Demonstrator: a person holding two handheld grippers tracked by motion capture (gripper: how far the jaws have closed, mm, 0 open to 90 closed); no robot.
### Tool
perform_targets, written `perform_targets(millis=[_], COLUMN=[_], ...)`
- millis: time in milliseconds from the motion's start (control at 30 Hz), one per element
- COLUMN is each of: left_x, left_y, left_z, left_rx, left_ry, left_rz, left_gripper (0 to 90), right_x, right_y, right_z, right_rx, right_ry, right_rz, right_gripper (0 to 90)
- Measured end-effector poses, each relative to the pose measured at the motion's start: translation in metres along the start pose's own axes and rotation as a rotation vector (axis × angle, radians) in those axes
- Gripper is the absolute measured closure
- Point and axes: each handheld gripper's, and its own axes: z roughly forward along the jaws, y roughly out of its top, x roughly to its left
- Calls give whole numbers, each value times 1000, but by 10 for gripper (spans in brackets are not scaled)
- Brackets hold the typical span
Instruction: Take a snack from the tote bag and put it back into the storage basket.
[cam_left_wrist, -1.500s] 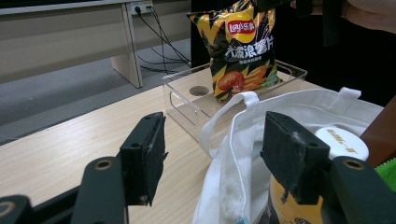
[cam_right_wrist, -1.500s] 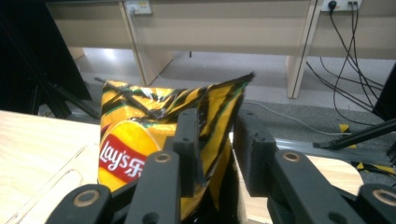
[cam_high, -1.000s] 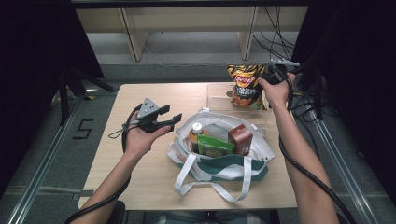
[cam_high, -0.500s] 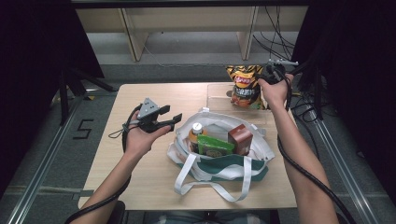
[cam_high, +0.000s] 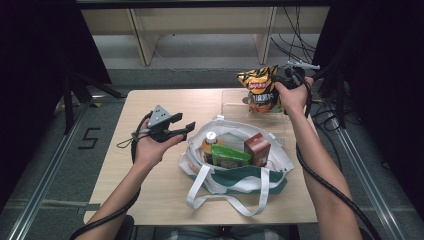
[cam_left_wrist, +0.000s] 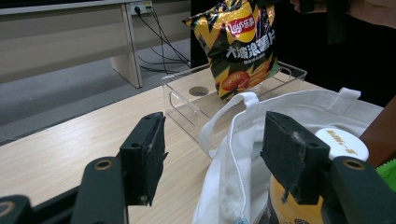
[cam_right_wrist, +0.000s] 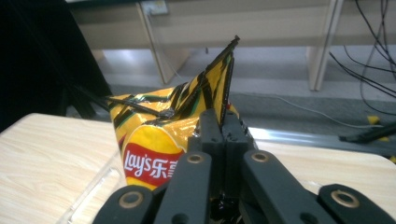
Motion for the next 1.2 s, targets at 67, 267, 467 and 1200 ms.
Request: perform_targets(millis=[67, 267, 467, 1200], left_x=[0, 1, 1, 2], left_y=[0, 0, 1, 0], left_z=[0, -1, -2, -2], left_rx=[1, -2, -5, -7], left_ry=[0, 2, 3, 3], left_rz=[0, 1, 0, -2], left_gripper=[390, 390, 390, 390], right_x=[0, 4, 3, 10], right_y=[1, 4, 1, 5], right_z=[0, 3, 8, 23], right_rx=[-8, -21, -19, -38], right_ry=[10, 28, 33, 49], right_rz=[20, 24, 42, 51], right_gripper=[900, 900, 900, 900])
